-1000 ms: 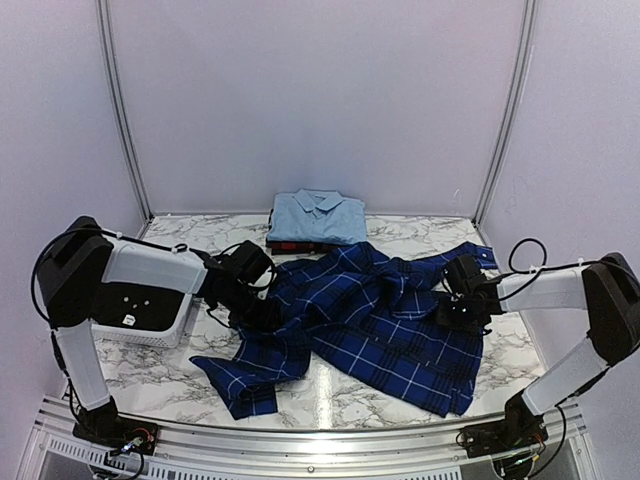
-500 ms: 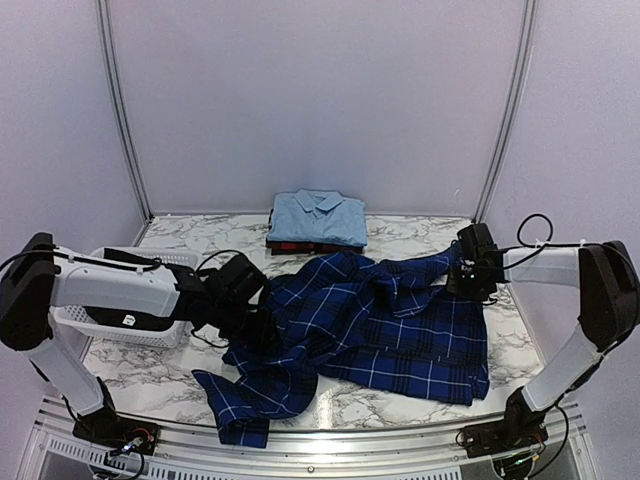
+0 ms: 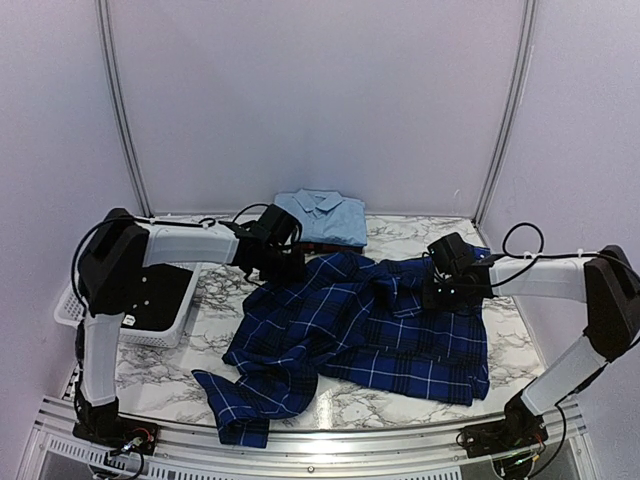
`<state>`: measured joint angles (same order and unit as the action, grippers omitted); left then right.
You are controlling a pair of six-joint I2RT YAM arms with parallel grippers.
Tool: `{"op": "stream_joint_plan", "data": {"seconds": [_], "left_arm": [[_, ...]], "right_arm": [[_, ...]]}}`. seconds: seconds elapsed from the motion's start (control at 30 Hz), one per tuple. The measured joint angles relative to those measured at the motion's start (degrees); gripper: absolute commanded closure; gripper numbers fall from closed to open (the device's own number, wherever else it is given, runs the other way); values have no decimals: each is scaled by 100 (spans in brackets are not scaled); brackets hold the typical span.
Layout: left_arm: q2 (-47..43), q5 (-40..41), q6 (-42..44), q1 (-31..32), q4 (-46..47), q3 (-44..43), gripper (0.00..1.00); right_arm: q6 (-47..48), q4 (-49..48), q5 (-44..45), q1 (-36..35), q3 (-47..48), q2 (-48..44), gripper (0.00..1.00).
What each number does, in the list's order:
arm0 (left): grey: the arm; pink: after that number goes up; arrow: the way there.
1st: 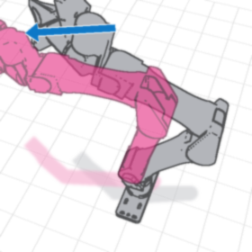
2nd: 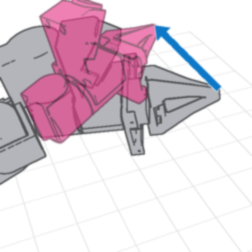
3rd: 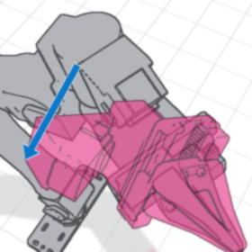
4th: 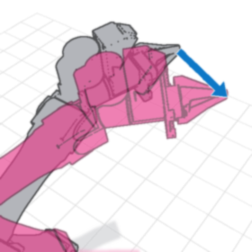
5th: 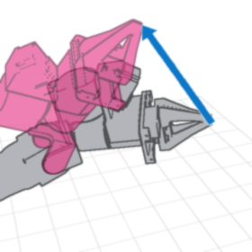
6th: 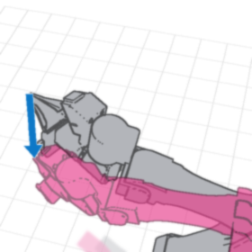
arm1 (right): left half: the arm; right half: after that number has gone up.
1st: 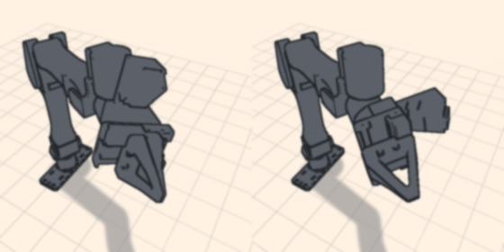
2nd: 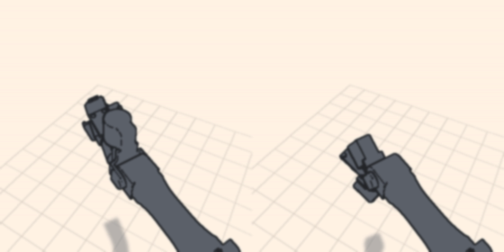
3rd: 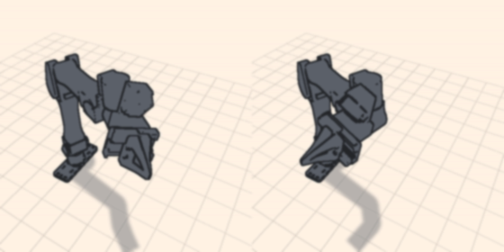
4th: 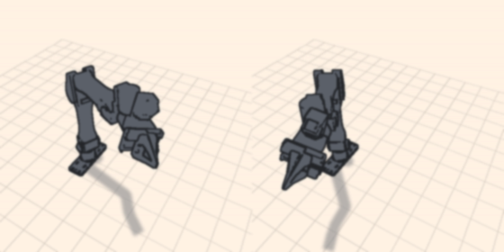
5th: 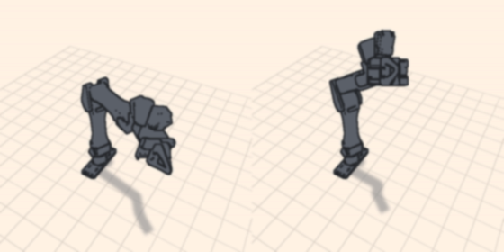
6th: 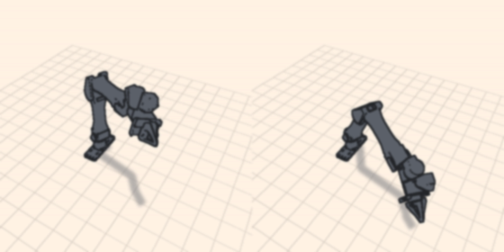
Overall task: Fold and stack the long sleeve shirts
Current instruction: Smooth out the flattened shirt at the center of the board.
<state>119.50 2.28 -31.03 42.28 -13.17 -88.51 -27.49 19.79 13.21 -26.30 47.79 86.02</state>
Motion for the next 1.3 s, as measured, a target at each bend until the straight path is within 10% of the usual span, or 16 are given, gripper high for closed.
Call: {"op": "stream_joint_plan", "data": {"seconds": [0.9,1.3], "left_arm": [[-20,337,-372,-1631,894,1220,58],[-232,-48,151,-1480,675,1154,42]], "right_arm": [[-378,-754,-94,17,-1344,-350,57],[-201,46,-247,-4,-868,-669,56]]}}
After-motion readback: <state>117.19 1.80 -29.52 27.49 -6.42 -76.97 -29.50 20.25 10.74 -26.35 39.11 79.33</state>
